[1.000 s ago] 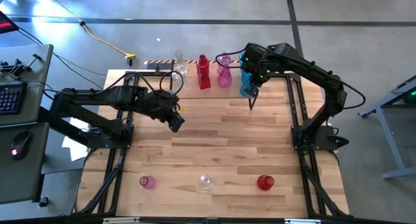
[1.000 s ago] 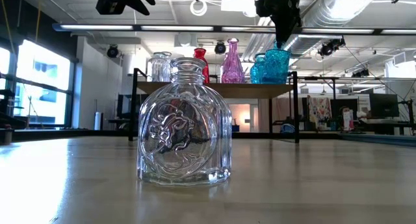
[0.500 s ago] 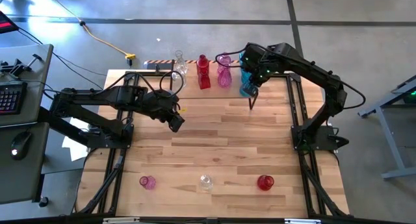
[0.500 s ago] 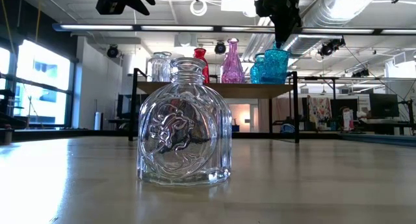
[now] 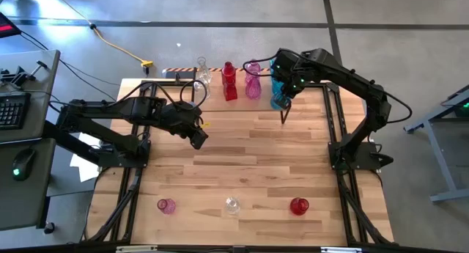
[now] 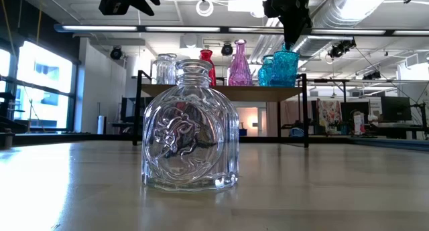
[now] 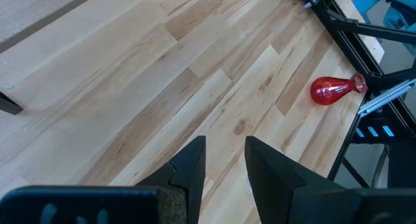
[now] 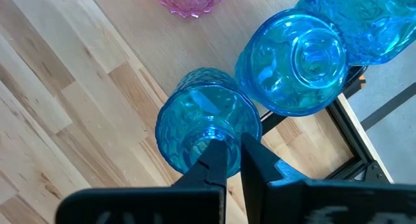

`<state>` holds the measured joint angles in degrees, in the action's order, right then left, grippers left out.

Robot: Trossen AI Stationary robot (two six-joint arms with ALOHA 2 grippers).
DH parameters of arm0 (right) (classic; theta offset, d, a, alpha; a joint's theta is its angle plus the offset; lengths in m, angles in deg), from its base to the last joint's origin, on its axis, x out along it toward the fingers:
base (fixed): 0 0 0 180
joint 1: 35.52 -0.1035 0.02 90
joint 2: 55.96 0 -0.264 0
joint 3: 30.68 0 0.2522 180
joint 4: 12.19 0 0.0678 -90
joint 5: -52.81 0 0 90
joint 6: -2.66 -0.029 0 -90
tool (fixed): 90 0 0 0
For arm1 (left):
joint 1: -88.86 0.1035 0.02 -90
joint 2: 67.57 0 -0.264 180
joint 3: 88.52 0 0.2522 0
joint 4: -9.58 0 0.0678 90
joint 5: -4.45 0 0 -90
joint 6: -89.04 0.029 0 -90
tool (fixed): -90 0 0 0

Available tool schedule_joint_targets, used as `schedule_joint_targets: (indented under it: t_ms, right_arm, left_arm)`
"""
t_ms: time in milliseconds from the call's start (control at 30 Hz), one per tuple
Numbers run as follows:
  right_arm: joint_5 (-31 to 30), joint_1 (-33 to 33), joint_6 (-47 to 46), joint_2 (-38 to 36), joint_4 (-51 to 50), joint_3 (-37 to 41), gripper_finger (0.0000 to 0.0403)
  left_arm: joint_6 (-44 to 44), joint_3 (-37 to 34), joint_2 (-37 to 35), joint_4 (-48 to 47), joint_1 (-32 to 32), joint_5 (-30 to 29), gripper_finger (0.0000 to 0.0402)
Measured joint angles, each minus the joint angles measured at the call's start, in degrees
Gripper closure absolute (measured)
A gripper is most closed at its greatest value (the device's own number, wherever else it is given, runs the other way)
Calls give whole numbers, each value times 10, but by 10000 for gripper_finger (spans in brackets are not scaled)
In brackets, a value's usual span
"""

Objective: Sort vases onto shelf
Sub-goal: Put the blue vase on the shelf aligned with the other blue vases

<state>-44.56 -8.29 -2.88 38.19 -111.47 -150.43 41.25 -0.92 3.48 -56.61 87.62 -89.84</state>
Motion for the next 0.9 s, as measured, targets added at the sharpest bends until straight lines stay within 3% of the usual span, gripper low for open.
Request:
schedule_joint_targets:
  t_ms: [233,533,900]
  right_arm:
    - [-1,0,0,0,0,0,400]
    - [-12,0,-11,0,2,0,358]
    - [-17,0,-33,0,15,0,357]
  left_arm:
    - [0,0,0,0,0,0,302]
    - [9,0,0,0,0,0,302]
    - [10,0,0,0,0,0,302]
